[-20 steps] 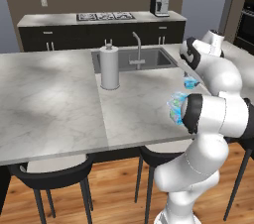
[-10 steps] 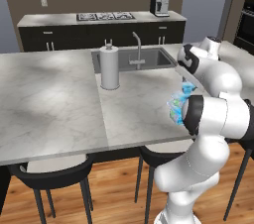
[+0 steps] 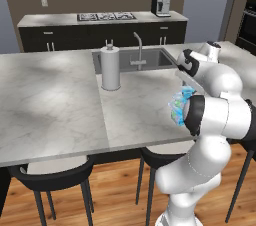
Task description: Stack the yogurt containers by placing the smaller containers on top of the larger containers.
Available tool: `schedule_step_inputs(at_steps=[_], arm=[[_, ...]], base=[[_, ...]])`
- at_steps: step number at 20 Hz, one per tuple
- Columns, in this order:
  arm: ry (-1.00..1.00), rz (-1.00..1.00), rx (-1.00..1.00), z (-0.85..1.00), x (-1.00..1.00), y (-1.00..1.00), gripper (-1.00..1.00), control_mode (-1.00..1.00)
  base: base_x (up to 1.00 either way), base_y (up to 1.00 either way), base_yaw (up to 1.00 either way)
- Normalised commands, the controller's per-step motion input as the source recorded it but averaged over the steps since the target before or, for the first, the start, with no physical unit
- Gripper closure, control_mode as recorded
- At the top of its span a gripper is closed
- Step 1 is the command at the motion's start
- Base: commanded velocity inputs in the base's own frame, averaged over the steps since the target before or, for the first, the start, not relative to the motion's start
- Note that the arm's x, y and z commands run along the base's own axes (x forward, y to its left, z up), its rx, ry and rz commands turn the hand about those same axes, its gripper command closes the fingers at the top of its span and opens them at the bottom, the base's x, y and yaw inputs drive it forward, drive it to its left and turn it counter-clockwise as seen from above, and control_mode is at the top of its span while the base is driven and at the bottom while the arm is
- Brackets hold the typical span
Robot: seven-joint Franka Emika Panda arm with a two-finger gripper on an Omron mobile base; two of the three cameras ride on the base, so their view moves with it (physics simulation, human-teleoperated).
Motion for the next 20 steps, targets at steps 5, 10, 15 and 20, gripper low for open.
schedule_step_inputs(at_steps=[5,10,15,20], arm=[[0.0,-0.01,0.0,-0.09,0.23,0.0,1.0,-1.0],[-0.01,0.0,0.0,-0.08,0.26,0.0,1.0,-1.0],[0.0,0.0,0.0,-0.01,0.1,-0.02,1.0,-1.0],[0.0,0.0,0.0,0.0,0.0,-0.12,1.0,-1.0]], base=[[0.0,0.0,0.0],[0.0,0.0,0.0],[0.0,0.0,0.0],[0.0,0.0,0.0]])
